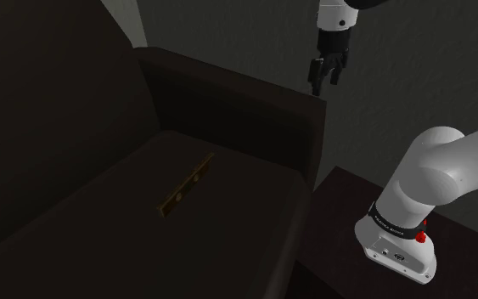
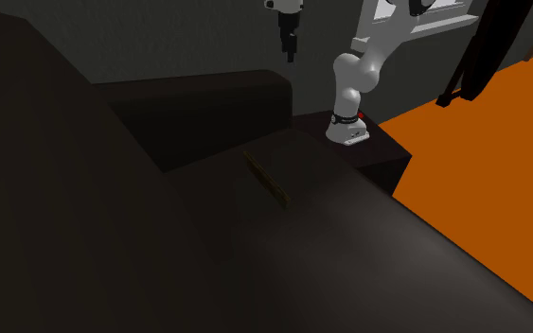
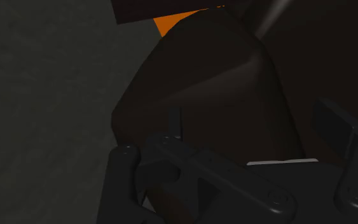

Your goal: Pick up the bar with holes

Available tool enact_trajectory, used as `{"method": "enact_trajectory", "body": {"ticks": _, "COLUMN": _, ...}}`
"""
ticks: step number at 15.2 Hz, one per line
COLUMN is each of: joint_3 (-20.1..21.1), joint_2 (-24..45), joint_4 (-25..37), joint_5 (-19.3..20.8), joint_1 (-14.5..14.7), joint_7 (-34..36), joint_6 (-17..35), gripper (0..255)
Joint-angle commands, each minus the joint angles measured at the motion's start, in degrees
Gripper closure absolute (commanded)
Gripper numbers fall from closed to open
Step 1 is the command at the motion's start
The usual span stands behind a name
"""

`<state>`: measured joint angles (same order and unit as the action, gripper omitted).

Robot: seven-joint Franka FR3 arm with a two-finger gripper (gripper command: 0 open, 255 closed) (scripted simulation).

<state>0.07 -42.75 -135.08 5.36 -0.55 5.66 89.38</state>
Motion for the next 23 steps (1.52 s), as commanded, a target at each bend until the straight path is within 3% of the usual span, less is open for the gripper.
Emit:
{"method": "enact_trajectory", "body": {"ticks": 1, "joint_3": 0.0, "joint_2": 0.0, "joint_4": 0.0, "joint_5": 0.0, "joint_1": 0.0, "joint_7": 0.0, "joint_6": 0.0, "gripper": 0}}
{"method": "enact_trajectory", "body": {"ticks": 12, "joint_3": 16.22, "joint_2": 1.5, "joint_4": -7.18, "joint_5": -12.3, "joint_1": 0.07, "joint_7": 30.25, "joint_6": 10.16, "gripper": 0}}
{"method": "enact_trajectory", "body": {"ticks": 18, "joint_3": 25.86, "joint_2": 8.96, "joint_4": -5.6, "joint_5": -16.63, "joint_1": -1.39, "joint_7": 46.73, "joint_6": 17.78, "gripper": 0}}
{"method": "enact_trajectory", "body": {"ticks": 23, "joint_3": 34.1, "joint_2": 18.27, "joint_4": -1.41, "joint_5": -16.6, "joint_1": -4.41, "joint_7": 61.16, "joint_6": 24.31, "gripper": 0}}
